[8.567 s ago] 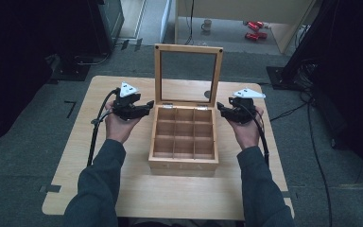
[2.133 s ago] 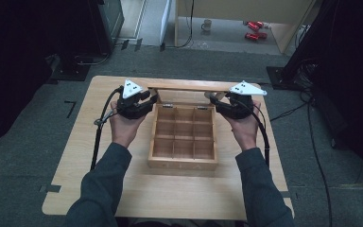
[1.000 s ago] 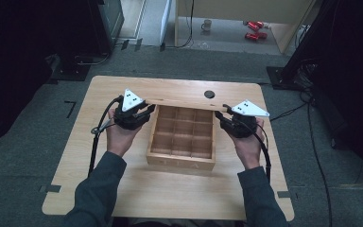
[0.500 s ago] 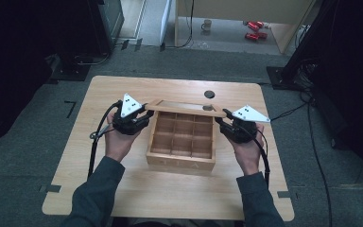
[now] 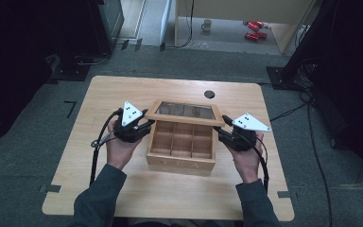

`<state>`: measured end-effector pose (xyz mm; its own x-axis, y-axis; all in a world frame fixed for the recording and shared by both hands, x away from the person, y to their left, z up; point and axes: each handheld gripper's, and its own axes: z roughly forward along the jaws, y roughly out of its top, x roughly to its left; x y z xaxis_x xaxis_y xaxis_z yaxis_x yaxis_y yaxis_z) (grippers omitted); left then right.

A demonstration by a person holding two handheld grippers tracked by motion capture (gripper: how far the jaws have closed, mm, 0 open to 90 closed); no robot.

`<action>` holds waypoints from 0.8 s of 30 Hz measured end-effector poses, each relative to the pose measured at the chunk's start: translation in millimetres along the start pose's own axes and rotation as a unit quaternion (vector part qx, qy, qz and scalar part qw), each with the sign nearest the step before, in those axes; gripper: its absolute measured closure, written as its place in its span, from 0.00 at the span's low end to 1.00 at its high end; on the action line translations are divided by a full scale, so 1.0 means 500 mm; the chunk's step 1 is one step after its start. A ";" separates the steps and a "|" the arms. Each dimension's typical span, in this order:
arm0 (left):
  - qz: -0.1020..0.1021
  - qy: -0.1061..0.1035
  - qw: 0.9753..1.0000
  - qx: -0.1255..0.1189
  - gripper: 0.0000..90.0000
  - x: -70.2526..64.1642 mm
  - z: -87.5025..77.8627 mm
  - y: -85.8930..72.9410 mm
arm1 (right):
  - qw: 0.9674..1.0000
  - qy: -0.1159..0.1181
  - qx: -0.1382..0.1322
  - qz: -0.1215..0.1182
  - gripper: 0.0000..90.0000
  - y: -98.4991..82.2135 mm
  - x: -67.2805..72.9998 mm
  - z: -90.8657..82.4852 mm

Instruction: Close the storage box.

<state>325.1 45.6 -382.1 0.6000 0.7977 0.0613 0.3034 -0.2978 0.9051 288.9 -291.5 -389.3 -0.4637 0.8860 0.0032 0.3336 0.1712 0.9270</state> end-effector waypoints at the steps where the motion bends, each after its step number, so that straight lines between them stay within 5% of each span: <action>1: -0.001 0.000 1.000 -0.001 0.70 -0.002 -0.004 -0.002 | 1.000 0.001 -0.001 0.001 0.62 -0.003 0.001 -0.001; 24: -0.014 0.000 1.000 -0.004 0.69 -0.021 -0.026 -0.030 | 1.000 0.000 -0.002 0.021 0.58 -0.029 0.022 -0.015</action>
<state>304.7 48.3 -391.0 0.5911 0.8057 0.0365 0.3133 -0.2711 0.9101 272.7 -287.4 -400.0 -0.4494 0.8923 0.0428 0.3496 0.1316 0.9276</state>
